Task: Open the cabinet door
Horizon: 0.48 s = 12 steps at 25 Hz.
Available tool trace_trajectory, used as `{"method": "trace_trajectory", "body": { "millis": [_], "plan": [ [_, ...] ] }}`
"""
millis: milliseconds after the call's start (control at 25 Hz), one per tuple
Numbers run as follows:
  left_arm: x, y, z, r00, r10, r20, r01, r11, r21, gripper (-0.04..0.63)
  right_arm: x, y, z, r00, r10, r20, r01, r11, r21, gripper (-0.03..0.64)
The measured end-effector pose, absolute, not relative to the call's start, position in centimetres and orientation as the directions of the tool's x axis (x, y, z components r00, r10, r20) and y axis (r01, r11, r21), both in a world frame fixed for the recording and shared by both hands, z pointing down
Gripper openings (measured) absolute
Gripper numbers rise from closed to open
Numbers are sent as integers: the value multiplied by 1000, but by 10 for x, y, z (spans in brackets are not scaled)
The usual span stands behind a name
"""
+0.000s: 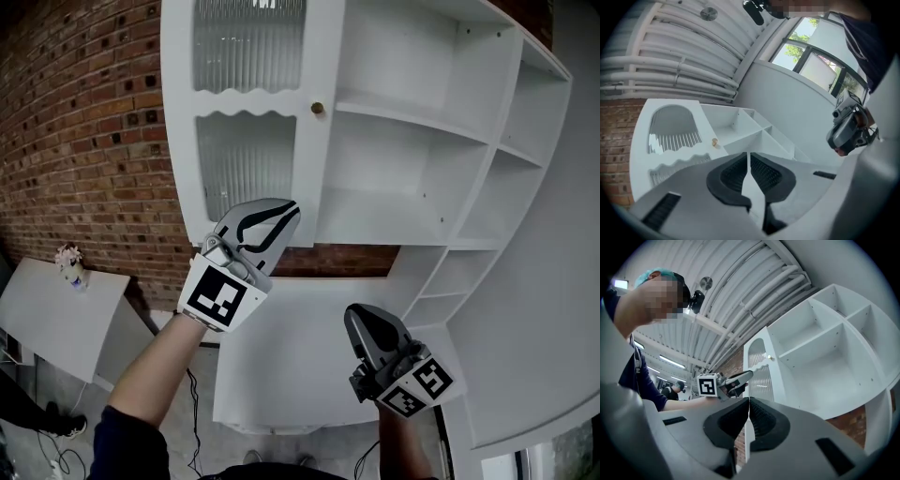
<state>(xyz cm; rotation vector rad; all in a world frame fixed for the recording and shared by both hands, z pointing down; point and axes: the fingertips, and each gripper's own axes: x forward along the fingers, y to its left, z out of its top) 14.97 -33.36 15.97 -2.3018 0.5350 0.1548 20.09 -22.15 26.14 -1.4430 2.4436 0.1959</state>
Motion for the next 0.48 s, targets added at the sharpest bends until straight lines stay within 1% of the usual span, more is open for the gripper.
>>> {"method": "trace_trajectory", "body": {
  "millis": [160,480],
  "plan": [
    [165,-352,127,891,-368,-267,-438,-540,-719,63,210,-224,253,-451,-826,-337,-873,487,-24,26],
    [192,-396,70,818,-487,-306,-493,-320,-809,127,231,-233,244,-443,-820,-362,-877,481,-17,26]
  ]
}}
